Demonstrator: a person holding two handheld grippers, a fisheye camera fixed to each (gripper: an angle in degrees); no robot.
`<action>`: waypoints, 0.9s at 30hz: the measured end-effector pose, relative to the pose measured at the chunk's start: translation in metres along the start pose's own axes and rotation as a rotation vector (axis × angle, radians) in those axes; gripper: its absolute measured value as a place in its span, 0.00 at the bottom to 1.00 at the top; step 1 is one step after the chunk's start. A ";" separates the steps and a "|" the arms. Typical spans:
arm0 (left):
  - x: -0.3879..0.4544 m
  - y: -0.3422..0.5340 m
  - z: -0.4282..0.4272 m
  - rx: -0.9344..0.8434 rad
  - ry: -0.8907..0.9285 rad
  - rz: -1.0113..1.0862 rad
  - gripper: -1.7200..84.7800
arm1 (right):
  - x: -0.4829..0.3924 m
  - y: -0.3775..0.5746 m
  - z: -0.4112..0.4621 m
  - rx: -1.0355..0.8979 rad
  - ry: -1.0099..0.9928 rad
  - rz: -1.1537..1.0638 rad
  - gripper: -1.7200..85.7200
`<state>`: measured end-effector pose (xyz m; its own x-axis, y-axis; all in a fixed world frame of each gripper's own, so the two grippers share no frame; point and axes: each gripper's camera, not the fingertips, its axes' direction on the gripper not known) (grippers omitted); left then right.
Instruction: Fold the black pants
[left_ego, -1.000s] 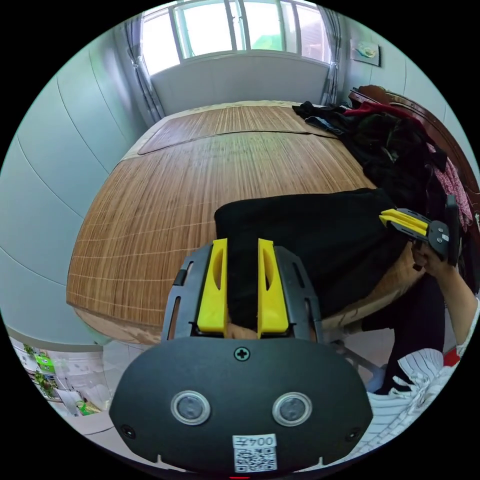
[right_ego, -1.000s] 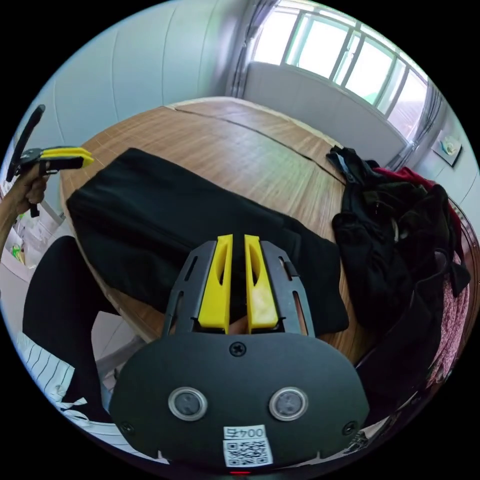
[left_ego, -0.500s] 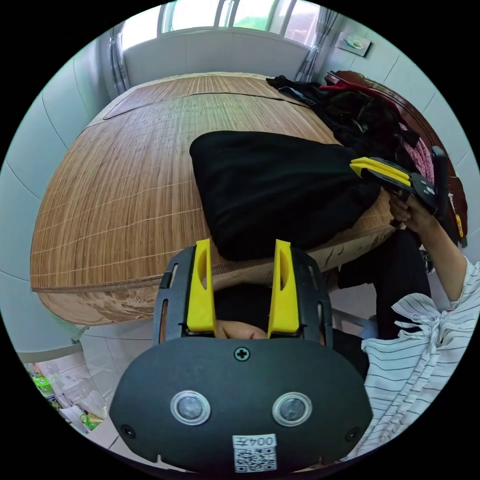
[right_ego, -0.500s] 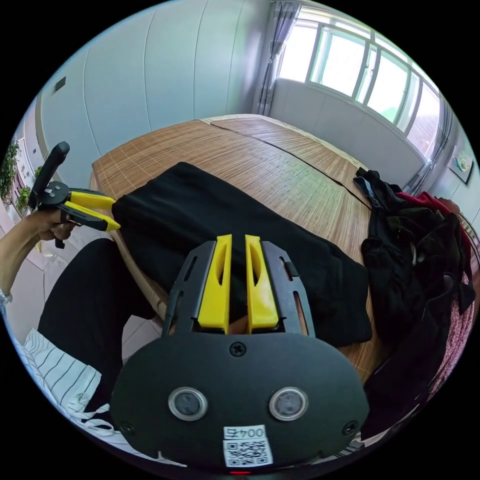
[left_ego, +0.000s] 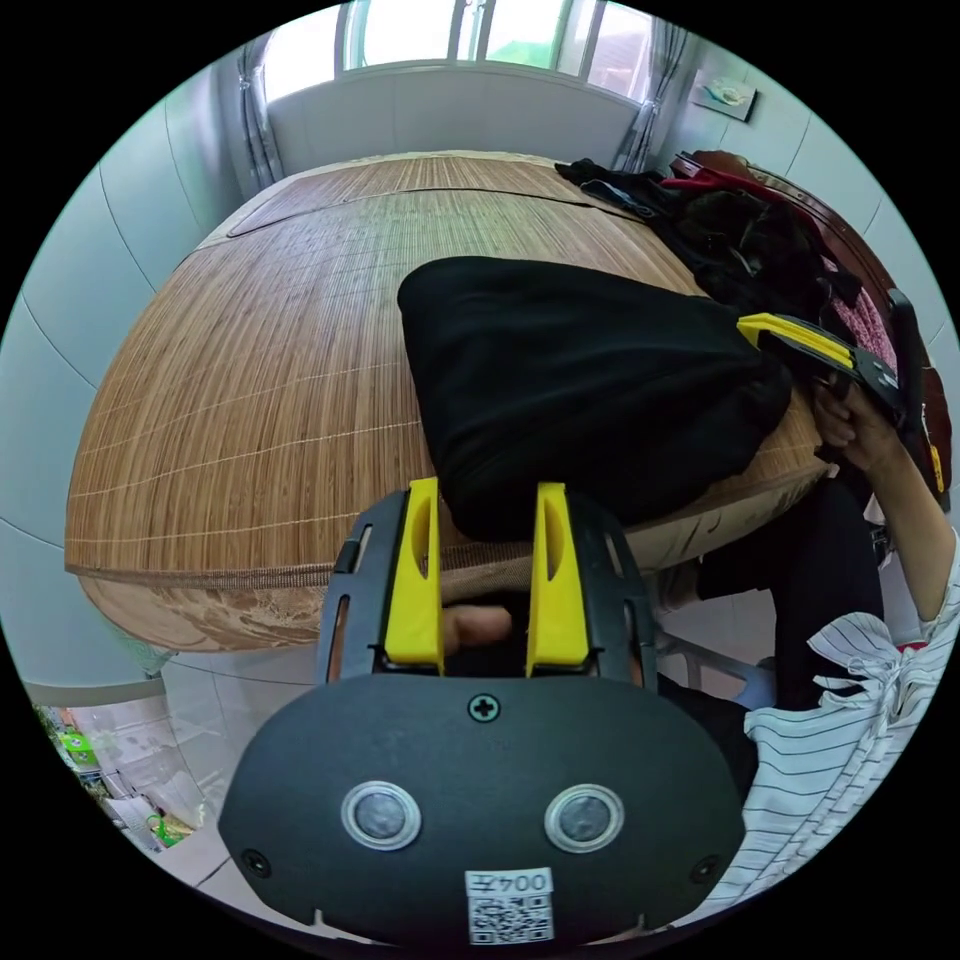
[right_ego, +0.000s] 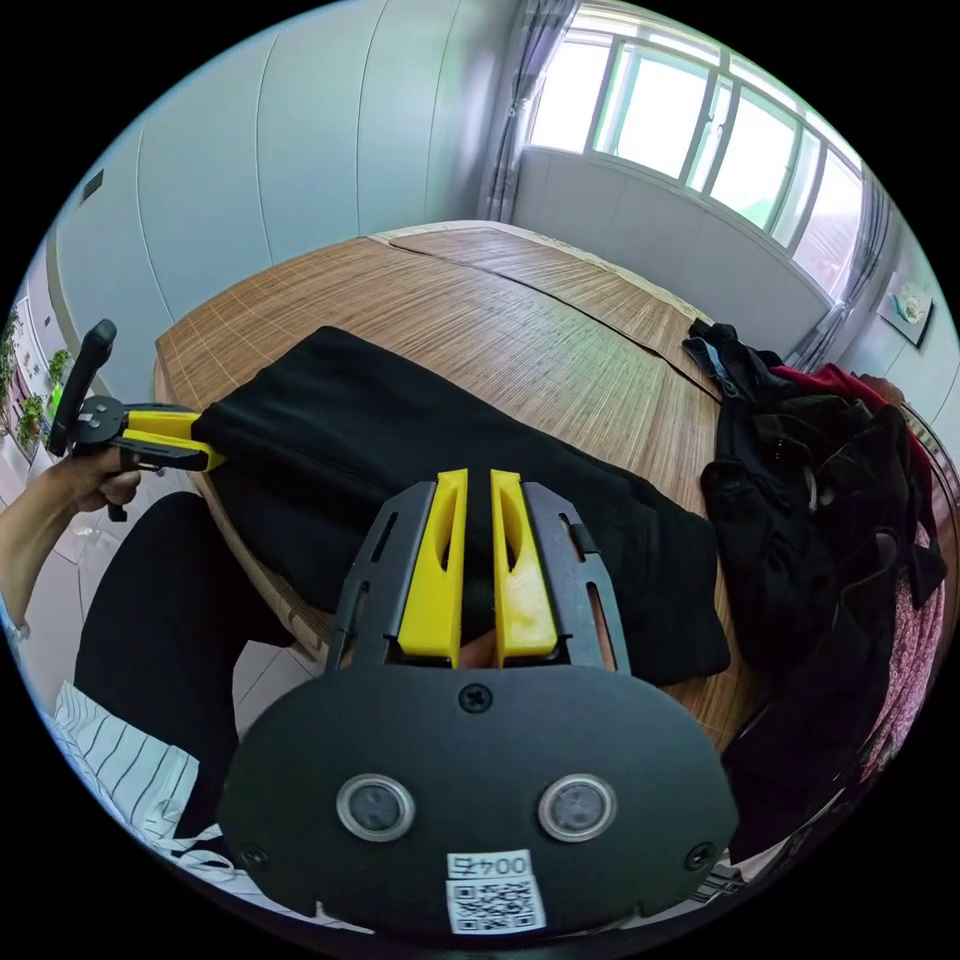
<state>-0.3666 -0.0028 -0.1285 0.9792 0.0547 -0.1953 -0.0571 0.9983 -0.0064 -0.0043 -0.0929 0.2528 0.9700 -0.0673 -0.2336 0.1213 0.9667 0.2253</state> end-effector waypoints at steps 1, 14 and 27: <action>-0.001 0.002 0.003 0.004 0.010 0.000 0.15 | 0.002 -0.001 -0.001 0.000 0.000 0.010 0.08; 0.042 0.024 -0.007 0.230 -0.009 0.100 0.05 | 0.029 0.019 0.015 -0.111 -0.043 0.115 0.07; 0.239 -0.037 0.017 0.379 -0.063 0.493 0.04 | 0.077 0.026 -0.011 -0.059 -0.133 0.218 0.07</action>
<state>-0.1276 -0.0268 -0.1586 0.8654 0.5003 -0.0278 -0.4439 0.7912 0.4208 0.0707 -0.0701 0.2301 0.9915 0.1165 -0.0580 -0.1027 0.9744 0.2001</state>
